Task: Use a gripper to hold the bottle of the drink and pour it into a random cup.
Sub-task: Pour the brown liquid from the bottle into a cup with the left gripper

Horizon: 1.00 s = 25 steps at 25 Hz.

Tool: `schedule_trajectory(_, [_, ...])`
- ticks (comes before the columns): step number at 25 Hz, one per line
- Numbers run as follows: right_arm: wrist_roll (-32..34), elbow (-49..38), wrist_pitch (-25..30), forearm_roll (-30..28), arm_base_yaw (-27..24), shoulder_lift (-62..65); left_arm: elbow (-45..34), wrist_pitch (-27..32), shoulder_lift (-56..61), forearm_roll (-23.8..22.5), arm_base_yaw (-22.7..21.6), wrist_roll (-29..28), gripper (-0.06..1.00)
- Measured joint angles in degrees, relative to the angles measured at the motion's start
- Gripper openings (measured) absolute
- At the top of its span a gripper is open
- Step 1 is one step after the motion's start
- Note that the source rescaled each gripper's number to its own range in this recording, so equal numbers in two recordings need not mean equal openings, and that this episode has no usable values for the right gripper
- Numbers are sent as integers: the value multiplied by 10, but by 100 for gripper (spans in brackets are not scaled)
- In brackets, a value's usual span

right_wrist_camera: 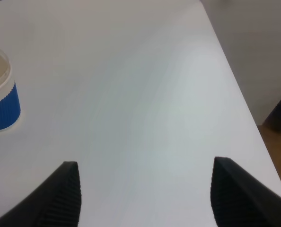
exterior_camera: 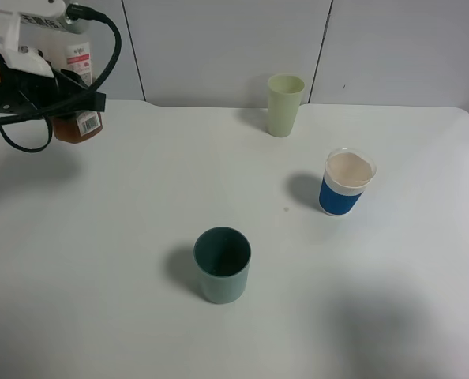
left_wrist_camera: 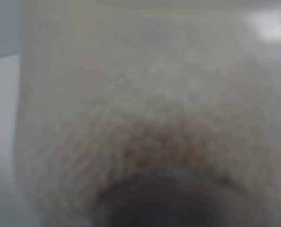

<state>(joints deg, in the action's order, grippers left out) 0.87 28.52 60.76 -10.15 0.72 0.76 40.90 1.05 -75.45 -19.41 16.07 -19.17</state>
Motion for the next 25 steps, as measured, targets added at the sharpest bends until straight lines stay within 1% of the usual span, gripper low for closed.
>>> schedule_trajectory(3, [0, 0, 0, 0, 0, 0, -18, 2, 40, -1, 4, 2, 4])
schedule_trajectory(7, [0, 0, 0, 0, 0, 0, -35, 19, 97, -11, 39, 20, 4])
schedule_trajectory(9, [0, 0, 0, 0, 0, 0, -35, 42, 120, -13, 56, 24, 4])
schedule_trajectory(12, [0, 0, 0, 0, 0, 0, -36, 91, 142, -13, 70, 31, 4])
schedule_trajectory(15, [0, 0, 0, 0, 0, 0, -36, 146, 154, -13, 87, 58, 4])
schedule_trajectory(16, [0, 0, 0, 0, 0, 0, -36, 158, 155, -10, 95, 72, 4])
schedule_trajectory(17, [0, 0, 0, 0, 0, 0, -36, 158, 155, -10, 95, 72, 4])
schedule_trajectory(18, [0, 0, 0, 0, 0, 0, -36, 173, 157, 14, 108, 105, 4])
schedule_trajectory(21, [0, 0, 0, 0, 0, 0, -36, 181, 157, 71, 128, 178, 4])
schedule_trajectory(22, [0, 0, 0, 0, 0, 0, -36, 181, 157, 71, 128, 178, 4])
schedule_trajectory(25, [0, 0, 0, 0, 0, 0, -36, 186, 157, 133, 149, 267, 4])
